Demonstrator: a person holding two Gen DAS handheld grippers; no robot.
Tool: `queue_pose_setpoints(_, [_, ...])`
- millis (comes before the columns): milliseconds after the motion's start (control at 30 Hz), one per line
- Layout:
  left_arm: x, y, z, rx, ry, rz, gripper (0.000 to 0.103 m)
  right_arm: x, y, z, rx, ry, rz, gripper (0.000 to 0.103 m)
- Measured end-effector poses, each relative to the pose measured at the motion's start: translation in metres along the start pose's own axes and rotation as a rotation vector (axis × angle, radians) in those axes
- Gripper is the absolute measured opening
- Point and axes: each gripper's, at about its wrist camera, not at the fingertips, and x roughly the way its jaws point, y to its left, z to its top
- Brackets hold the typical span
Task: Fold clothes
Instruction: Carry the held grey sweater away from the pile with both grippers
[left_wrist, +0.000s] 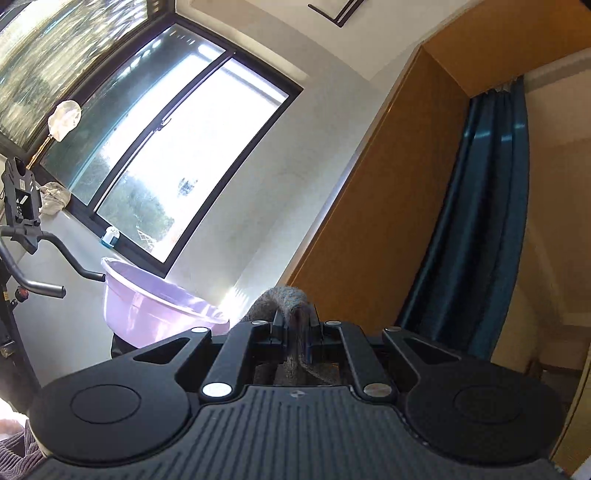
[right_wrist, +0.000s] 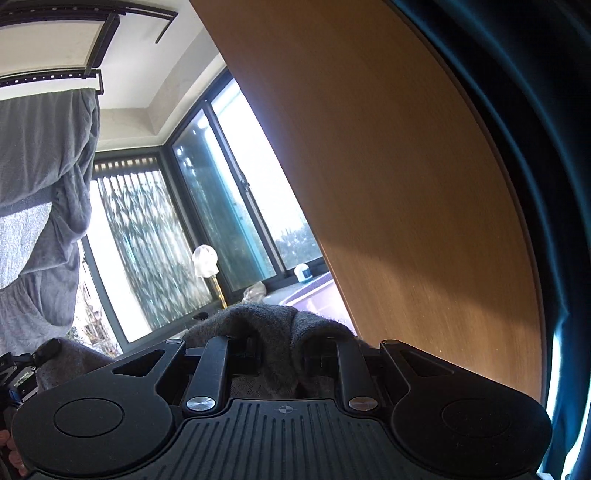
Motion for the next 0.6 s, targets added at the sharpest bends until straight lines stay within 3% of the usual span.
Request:
queue_pose_setpoints(267, [-0.003,-0.038,-0.030,-0.030,0.010,-0.009,0.008,-0.053,-0.015,0.019,-0.006,-0.023,0.044,0.016])
queue_pose_setpoints(600, [-0.039,-0.080,-0.071,-0.069,0.085,0.059,0.008,-0.089,-0.022,-0.002,0.017,0.050,0.117,0.016])
